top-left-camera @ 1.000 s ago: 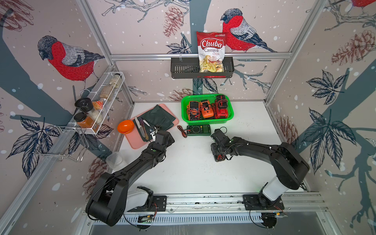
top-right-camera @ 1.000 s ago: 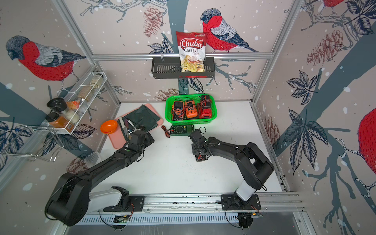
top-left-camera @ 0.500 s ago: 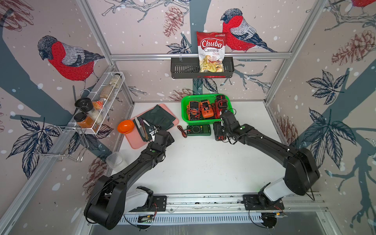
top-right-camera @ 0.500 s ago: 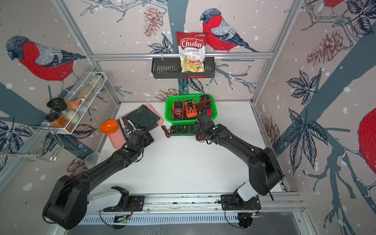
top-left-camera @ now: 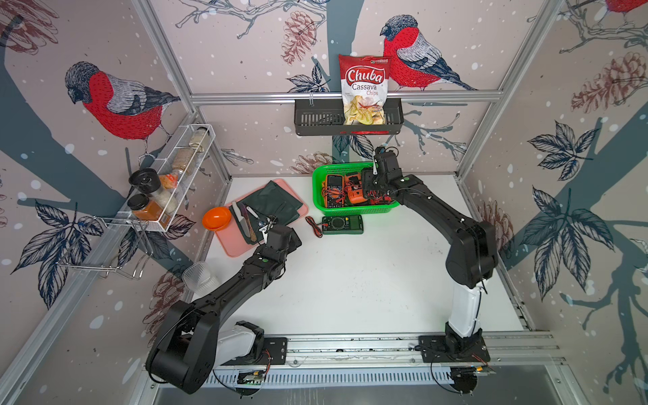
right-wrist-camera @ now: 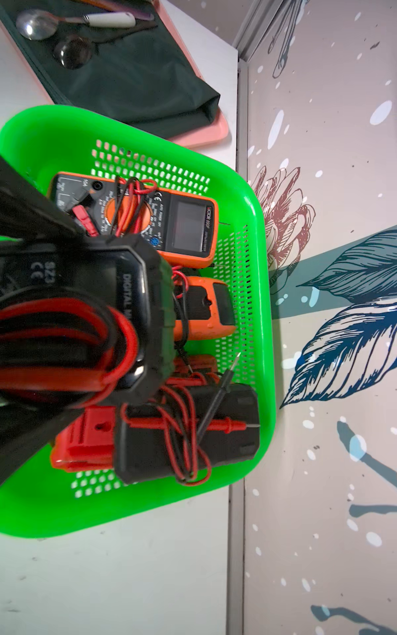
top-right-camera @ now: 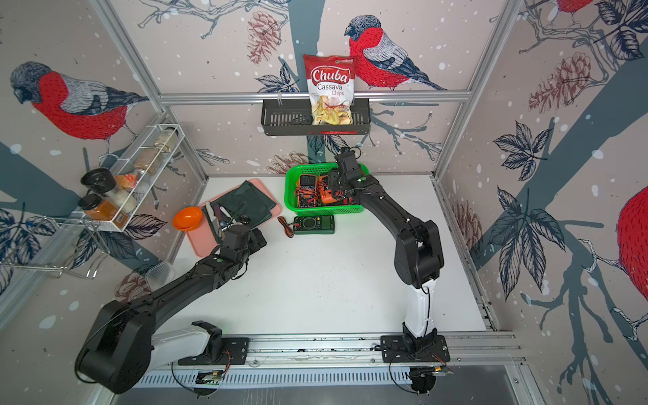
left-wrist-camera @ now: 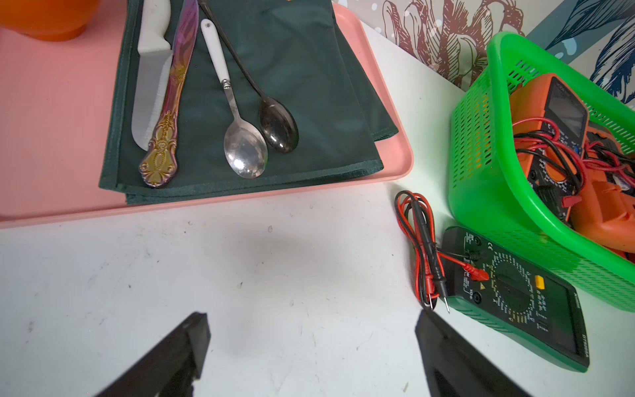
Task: Put the multimeter into the basket
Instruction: Place the multimeter in the basket.
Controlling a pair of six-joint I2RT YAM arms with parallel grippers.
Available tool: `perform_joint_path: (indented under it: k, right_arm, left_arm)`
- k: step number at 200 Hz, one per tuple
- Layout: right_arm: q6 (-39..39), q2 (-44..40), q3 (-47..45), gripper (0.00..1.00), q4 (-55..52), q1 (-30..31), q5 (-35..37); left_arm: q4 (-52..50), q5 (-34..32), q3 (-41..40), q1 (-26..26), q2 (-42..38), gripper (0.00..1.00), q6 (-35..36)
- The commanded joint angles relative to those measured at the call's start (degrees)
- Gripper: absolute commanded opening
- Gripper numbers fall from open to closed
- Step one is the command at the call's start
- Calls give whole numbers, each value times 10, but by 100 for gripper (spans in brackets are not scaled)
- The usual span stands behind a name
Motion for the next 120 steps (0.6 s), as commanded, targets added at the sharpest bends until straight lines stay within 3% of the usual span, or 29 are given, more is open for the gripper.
perform_joint_path:
  k: [1, 35, 120]
  right_arm:
    - [-2, 52, 66, 39, -25, -2, -9]
    - [3, 132, 163, 39, -56, 1, -29]
    - [-9, 259, 274, 42, -110, -2, -5]
  left_arm:
    - [15, 8, 6, 3, 3, 97, 5]
    - [16, 8, 4, 3, 10, 97, 6]
    - [20, 10, 6, 3, 26, 97, 7]
